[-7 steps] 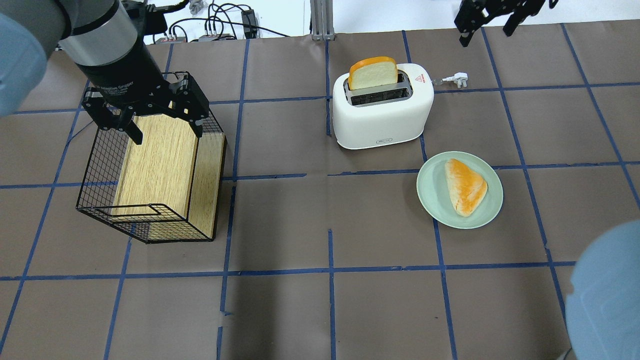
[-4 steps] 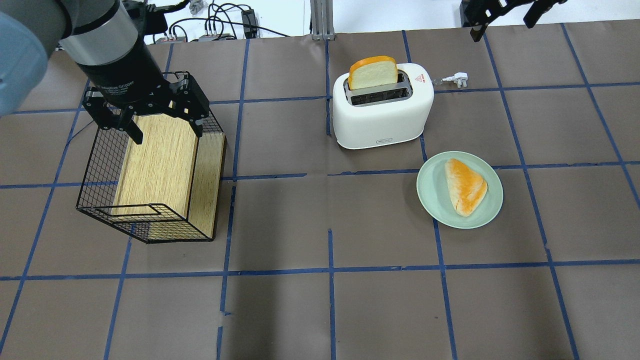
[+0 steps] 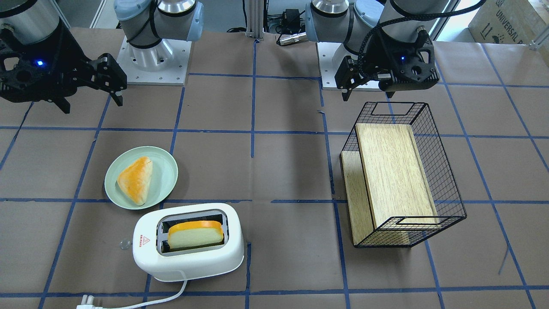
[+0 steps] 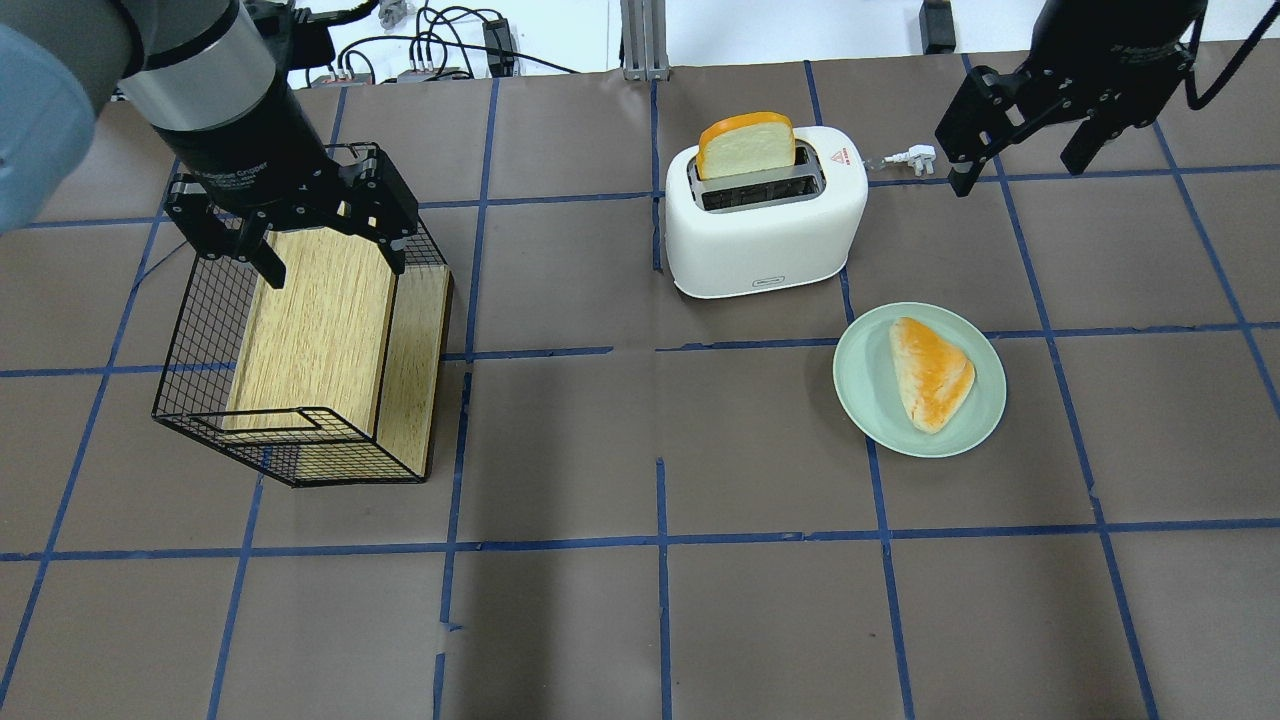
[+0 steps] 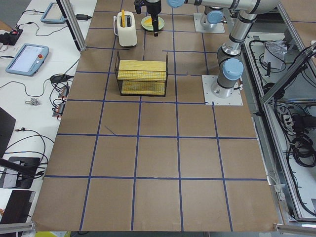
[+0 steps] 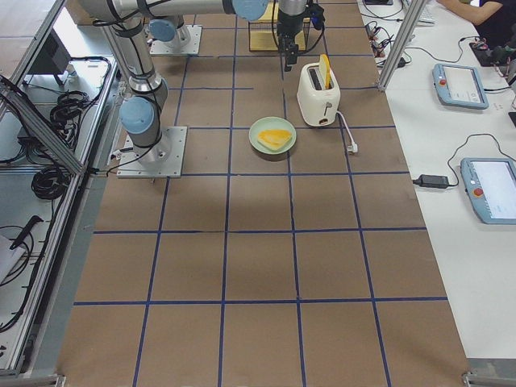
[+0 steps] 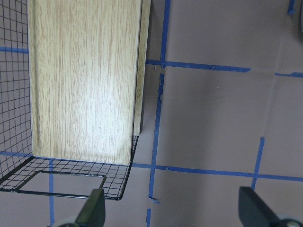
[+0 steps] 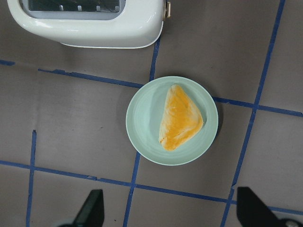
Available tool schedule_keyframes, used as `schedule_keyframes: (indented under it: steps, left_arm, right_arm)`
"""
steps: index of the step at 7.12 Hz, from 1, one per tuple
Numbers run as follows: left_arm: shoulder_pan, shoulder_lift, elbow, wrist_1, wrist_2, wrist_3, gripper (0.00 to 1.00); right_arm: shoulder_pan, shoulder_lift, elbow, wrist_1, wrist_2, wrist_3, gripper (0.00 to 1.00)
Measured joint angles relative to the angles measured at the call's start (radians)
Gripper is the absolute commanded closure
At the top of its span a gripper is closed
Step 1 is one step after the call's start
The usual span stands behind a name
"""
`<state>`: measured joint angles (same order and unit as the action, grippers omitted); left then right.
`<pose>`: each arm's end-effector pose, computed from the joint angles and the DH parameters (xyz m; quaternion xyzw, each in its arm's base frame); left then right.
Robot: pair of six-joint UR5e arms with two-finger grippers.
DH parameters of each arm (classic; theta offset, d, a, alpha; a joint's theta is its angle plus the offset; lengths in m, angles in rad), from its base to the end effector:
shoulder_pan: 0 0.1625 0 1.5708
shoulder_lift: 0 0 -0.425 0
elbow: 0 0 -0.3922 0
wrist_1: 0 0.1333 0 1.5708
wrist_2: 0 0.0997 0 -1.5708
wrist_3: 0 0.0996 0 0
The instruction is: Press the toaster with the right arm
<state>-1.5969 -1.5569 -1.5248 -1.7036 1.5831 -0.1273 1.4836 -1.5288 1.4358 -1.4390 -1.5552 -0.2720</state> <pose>-0.1445 -0.4742 0.5043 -0.0503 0.9980 0.0359 0.0089 0.0904 -0.5139 0.5202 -0.0921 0.9955 0.0177 0.0111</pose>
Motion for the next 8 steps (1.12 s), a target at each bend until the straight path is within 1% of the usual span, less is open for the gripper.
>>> schedule_keyframes:
  steps: [2, 4, 8]
  left_arm:
    - [0.000, 0.000, 0.000, 0.000, 0.000, 0.000, 0.00]
    - [0.000, 0.000, 0.000, 0.000, 0.000, 0.000, 0.00]
    - [0.000, 0.000, 0.000, -0.001, 0.000, 0.000, 0.00]
  right_arm:
    - [0.000, -0.025, 0.058, -0.062, -0.006, 0.000, 0.00]
    - [0.000, -0.046, 0.099, -0.090, -0.009, 0.001, 0.00]
    - [0.000, -0.049, 0.106, -0.091, -0.011, 0.001, 0.00]
